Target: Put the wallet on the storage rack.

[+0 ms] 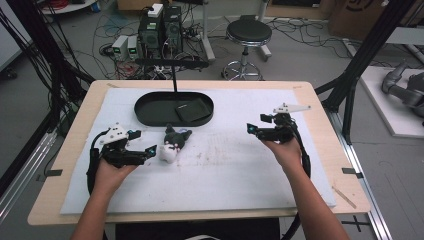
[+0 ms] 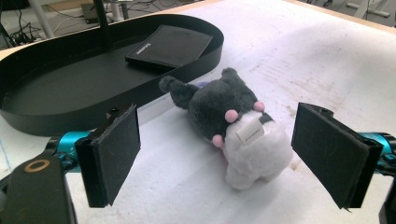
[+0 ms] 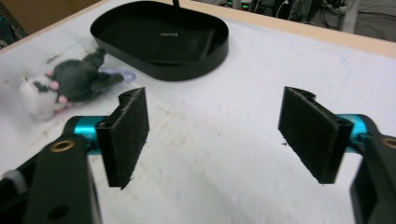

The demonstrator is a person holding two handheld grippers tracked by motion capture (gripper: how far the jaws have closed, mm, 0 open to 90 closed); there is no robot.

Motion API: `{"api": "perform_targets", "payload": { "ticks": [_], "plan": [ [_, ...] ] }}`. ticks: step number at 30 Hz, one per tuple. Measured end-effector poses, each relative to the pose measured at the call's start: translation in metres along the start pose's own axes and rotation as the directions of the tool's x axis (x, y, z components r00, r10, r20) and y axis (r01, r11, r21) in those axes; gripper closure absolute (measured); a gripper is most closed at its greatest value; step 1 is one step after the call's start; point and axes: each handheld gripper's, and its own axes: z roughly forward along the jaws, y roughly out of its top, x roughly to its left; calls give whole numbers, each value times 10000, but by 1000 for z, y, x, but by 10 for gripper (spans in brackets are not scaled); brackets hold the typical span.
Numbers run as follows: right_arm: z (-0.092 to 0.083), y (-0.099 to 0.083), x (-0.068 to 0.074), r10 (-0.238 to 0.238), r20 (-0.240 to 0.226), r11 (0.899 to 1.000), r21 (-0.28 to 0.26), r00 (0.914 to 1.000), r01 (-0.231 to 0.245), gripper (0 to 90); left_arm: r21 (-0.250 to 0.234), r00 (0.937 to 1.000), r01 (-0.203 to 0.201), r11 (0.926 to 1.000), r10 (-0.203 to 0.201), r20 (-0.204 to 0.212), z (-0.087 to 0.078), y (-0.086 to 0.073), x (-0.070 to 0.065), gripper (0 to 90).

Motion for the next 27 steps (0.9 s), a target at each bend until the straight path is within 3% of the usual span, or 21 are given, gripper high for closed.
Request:
{"api": "perform_targets", "payload": {
  "ticks": [5, 9, 11, 16, 21, 27],
  "plan": [
    [-20, -30, 7, -150, 365, 9984, -543, 9992, 169, 203, -136, 9999, 121, 9998, -122, -56, 4, 4, 0, 156],
    [-22, -48, 11, -207, 328, 9959, -876, 9992, 235, 197, 15, 9999, 83, 10000, -83, -68, 6, -1, -1, 155],
    [-20, -49, 12, -271, 316, 9974, -656, 9991, 291, 195, 92, 9999, 112, 9999, -111, -35, 7, -4, 0, 155],
    [-19, -49, 10, -210, 431, 9965, -793, 9989, 244, 195, -13, 9998, 179, 9998, -178, 59, 8, -3, 2, 155],
    [-17, -52, 8, -163, 507, 9989, -437, 9986, 185, 195, -136, 9998, -7, 9999, 10, 186, 7, 1, -1, 155],
    [-21, -53, 7, -168, 591, 9988, -459, 9981, 195, 195, -9, 9998, -92, 10000, 92, 151, 9, 4, -5, 155]
  ]
}}
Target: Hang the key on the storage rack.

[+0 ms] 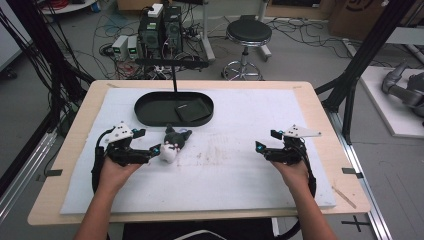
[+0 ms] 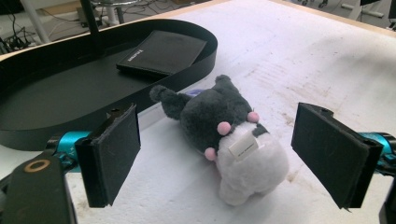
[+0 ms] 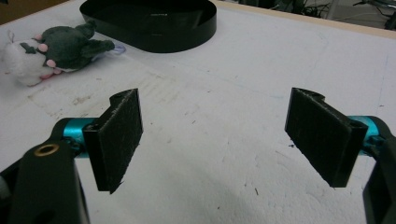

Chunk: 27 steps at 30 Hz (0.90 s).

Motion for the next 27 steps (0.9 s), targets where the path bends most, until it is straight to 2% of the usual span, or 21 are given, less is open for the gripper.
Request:
{"api": "perform_targets", "payload": {
  "ticks": [7, 10, 14, 20, 24, 27],
  "plan": [
    [1, 0, 2, -102, 78, 9999, 125, 9999, 101, 195, -20, 9998, 188, 9998, -188, -3, 6, 2, -1, 156],
    [0, 0, 3, -182, 103, 9998, 77, 9998, 181, 195, 127, 9999, 145, 9998, -145, -42, 10, 4, -3, 156],
    [1, 0, 2, -66, 88, 9998, 183, 9999, 65, 195, 261, 9997, 190, 9995, -186, -142, 16, 9, -6, 156],
    [0, -1, 1, -43, 125, 9996, 263, 9999, 40, 196, 684, 9988, 376, 9970, -353, -348, 38, 15, -8, 156],
    [3, -2, -1, 83, 286, 9987, 509, 9996, -98, 197, 1304, 9979, 426, 9905, -359, -533, 57, 19, -9, 155],
    [5, -3, -2, 153, 319, 9979, 624, 9994, -172, 197, 2036, 9961, 597, 9772, -449, -766, 69, 19, -9, 156]
  ]
}}
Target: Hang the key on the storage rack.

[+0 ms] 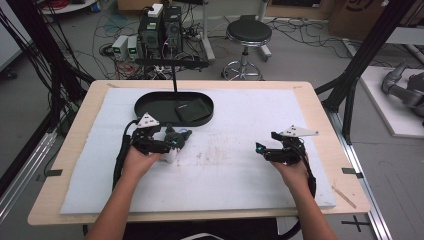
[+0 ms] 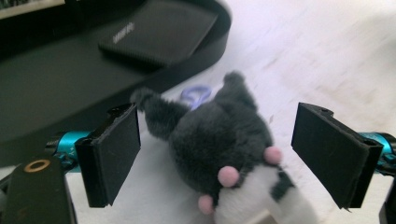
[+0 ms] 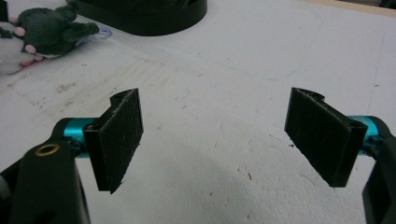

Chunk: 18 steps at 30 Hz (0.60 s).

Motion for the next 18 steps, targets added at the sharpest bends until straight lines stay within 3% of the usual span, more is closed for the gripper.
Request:
{"api": "perform_targets", "payload": {
  "ticks": [4, 9, 12, 18],
  "plan": [
    [2, -1, 0, 17, -157, 10000, 67, 9999, -16, 197, 512, 9995, 20, 9987, -4, -313, 12, 1, -2, 155],
    [4, -1, -1, -18, -229, 10000, 60, 9997, 20, 197, 718, 9998, 99, 9974, -85, -191, 23, 1, -6, 155],
    [5, -1, -1, 3, -230, 10000, 100, 9997, 0, 197, 922, 9995, -73, 9957, 102, -315, 29, 1, -9, 152],
    [6, -1, 0, -17, -249, 9999, 155, 9997, 21, 197, 1814, 9985, -218, 9832, 306, -461, 45, -5, -11, 154]
  ]
}}
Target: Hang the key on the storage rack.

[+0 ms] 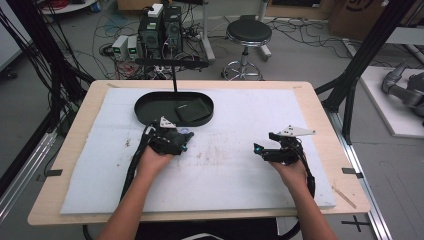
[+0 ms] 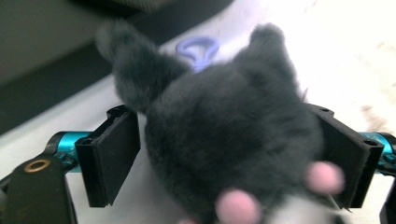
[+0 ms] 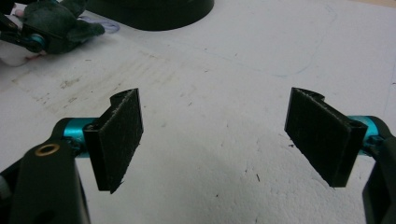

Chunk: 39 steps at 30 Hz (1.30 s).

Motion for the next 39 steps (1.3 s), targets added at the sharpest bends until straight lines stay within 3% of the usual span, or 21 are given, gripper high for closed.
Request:
{"api": "perform_targets", "payload": {
  "ticks": [3, 5, 10, 15, 20, 29, 39],
  "plan": [
    [0, 0, 0, -15, -21, 10000, 28, 10000, 15, 197, -5, 9992, -272, 9996, 271, -289, 1, 0, -3, 165],
    [0, 0, 0, 11, -12, 10000, 1, 10000, -11, 197, -96, 9988, -445, 9990, 443, -205, -1, 1, -4, 235],
    [1, 0, -1, 3, -56, 10000, 28, 10000, -2, 197, -126, 9985, -501, 9987, 498, -233, -7, 1, -1, 295],
    [1, 0, 0, -2, -63, 10000, 41, 10000, 2, 197, -805, 9996, -234, 9965, 247, 144, -29, 3, 5, 306],
    [-1, 0, -1, 8, -51, 10000, 1, 10000, -8, 198, -1286, 9995, -234, 9914, 258, 171, -58, 16, 16, 305],
    [-1, 0, -2, 60, -96, 10000, -53, 9999, -61, 198, -1731, 9990, -218, 9847, 282, 348, -104, 43, 33, 305],
    [-1, 0, -1, -51, -68, 10000, -51, 10000, 51, 198, -1856, 9996, -279, 9822, 294, 55, -128, 67, 47, 306]
  ]
}}
